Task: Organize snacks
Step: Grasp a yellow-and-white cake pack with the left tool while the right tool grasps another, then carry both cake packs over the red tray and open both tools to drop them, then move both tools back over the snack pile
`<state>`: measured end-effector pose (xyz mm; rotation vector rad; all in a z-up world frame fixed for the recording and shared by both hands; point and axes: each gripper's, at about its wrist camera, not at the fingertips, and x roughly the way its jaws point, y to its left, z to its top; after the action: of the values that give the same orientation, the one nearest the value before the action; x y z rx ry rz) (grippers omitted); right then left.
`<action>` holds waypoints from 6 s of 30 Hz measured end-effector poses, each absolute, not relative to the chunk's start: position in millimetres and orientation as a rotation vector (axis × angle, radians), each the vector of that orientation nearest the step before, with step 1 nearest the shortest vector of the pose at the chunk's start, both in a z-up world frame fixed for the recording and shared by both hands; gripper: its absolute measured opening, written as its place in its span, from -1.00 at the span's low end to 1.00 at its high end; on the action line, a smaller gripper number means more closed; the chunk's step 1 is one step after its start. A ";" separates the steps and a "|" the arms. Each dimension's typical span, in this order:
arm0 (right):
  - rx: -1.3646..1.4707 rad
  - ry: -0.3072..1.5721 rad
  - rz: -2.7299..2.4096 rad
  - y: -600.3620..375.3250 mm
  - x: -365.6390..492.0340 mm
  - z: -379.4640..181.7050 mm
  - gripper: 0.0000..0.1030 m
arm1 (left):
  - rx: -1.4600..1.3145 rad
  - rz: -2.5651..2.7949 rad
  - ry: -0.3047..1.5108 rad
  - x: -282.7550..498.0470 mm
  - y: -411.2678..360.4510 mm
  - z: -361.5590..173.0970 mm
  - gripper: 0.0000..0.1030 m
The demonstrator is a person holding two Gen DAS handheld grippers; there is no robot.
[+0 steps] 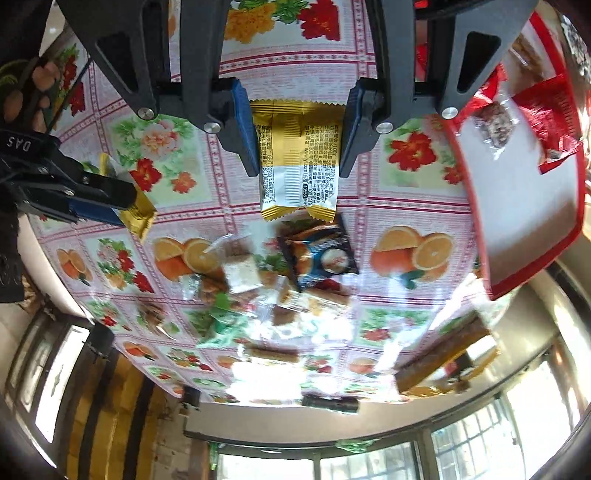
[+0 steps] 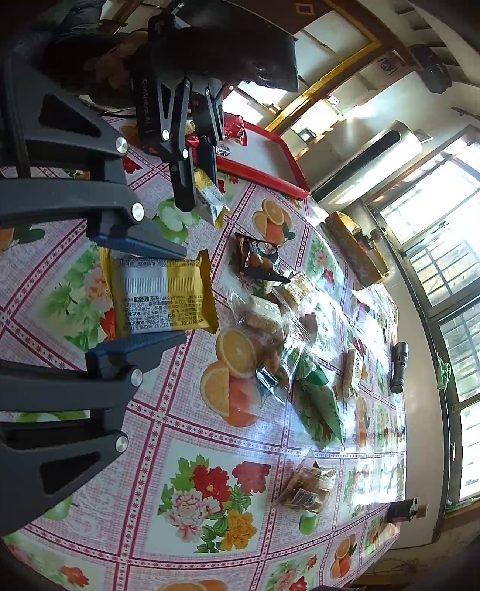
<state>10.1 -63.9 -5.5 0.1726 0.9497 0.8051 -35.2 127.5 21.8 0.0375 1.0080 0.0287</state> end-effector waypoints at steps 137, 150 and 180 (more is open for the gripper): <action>0.071 0.929 0.780 46.4 1.5 9.1 0.03 | -0.107 0.443 0.959 -32.9 228.1 47.2 0.24; 0.179 0.963 0.606 -48.4 7.5 -16.1 0.08 | -0.077 0.381 1.034 -26.2 193.6 29.8 0.26; 0.248 0.897 0.410 -137.6 47.0 -4.8 0.49 | -0.267 0.243 1.158 65.5 161.4 -19.1 0.27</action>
<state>47.0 -137.6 -4.8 0.2477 0.8967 0.4103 65.5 161.4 -19.1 -0.2671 1.1578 0.2435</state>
